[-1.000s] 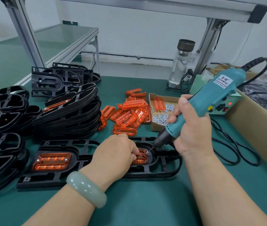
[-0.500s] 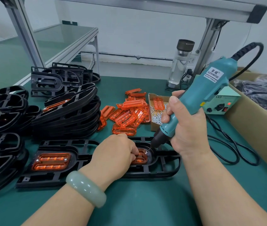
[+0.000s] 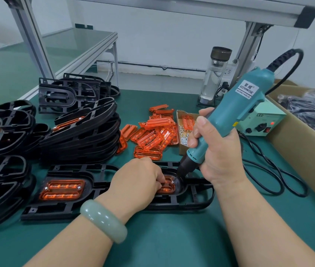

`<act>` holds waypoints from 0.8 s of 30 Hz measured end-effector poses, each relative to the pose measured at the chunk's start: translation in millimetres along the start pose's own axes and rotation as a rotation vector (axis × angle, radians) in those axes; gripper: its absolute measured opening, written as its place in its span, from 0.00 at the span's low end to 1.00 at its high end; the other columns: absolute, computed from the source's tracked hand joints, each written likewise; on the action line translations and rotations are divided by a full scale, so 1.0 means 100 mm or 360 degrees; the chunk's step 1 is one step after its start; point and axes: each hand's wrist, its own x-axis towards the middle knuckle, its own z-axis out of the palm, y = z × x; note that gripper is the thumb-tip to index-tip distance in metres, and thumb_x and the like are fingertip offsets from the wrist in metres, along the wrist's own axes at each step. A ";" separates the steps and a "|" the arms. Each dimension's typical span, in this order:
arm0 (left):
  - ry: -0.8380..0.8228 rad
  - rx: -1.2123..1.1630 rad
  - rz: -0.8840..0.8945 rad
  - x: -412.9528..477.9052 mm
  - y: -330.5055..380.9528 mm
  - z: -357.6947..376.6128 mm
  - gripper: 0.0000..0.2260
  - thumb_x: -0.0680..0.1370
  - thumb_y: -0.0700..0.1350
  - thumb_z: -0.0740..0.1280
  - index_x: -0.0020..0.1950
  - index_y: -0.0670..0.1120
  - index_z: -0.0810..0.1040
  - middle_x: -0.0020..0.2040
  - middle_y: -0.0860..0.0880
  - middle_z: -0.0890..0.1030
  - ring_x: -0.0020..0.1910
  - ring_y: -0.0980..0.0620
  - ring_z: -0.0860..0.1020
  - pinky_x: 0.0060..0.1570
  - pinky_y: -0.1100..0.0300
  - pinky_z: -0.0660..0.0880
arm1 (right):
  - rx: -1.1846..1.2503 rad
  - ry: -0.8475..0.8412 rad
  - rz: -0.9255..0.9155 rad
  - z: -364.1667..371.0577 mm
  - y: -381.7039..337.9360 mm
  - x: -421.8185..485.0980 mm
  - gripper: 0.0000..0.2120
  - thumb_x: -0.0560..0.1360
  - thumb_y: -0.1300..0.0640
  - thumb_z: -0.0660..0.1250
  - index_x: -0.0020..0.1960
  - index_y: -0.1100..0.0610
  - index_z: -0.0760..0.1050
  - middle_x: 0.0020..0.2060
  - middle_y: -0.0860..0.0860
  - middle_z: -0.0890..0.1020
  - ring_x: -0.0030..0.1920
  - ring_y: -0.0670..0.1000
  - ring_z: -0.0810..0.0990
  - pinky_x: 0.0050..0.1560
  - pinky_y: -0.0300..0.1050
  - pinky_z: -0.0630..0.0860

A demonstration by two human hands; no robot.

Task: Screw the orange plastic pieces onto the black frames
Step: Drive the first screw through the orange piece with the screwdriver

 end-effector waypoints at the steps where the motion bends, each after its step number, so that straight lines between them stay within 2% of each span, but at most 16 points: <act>1: -0.0002 0.0008 0.0005 0.00 0.00 0.00 0.10 0.77 0.49 0.65 0.57 0.58 0.81 0.45 0.54 0.70 0.56 0.50 0.74 0.52 0.57 0.73 | -0.0007 -0.0014 0.0003 0.00 0.00 0.00 0.06 0.71 0.61 0.66 0.47 0.57 0.72 0.28 0.49 0.73 0.25 0.49 0.71 0.29 0.41 0.70; 10: -0.0010 0.0063 0.0015 0.04 0.05 -0.01 0.08 0.76 0.52 0.66 0.52 0.54 0.83 0.48 0.52 0.79 0.51 0.49 0.75 0.49 0.58 0.73 | 0.0056 -0.0079 0.0062 -0.02 0.00 0.01 0.05 0.71 0.60 0.65 0.47 0.56 0.72 0.28 0.48 0.72 0.25 0.48 0.71 0.30 0.40 0.70; 16: 0.0042 0.0054 -0.0004 0.01 0.04 0.01 0.08 0.76 0.52 0.66 0.52 0.56 0.82 0.50 0.53 0.76 0.52 0.49 0.75 0.52 0.53 0.74 | 0.0068 -0.0106 0.0077 -0.02 0.00 0.01 0.06 0.71 0.60 0.65 0.48 0.55 0.72 0.28 0.48 0.72 0.25 0.48 0.71 0.31 0.40 0.70; 24: 0.0039 0.0038 -0.0022 0.01 0.04 0.01 0.08 0.76 0.51 0.66 0.52 0.54 0.82 0.51 0.53 0.77 0.52 0.50 0.75 0.52 0.53 0.74 | -0.0005 -0.0208 0.0010 0.05 0.03 0.01 0.06 0.72 0.60 0.65 0.49 0.55 0.73 0.28 0.48 0.72 0.25 0.49 0.70 0.31 0.42 0.69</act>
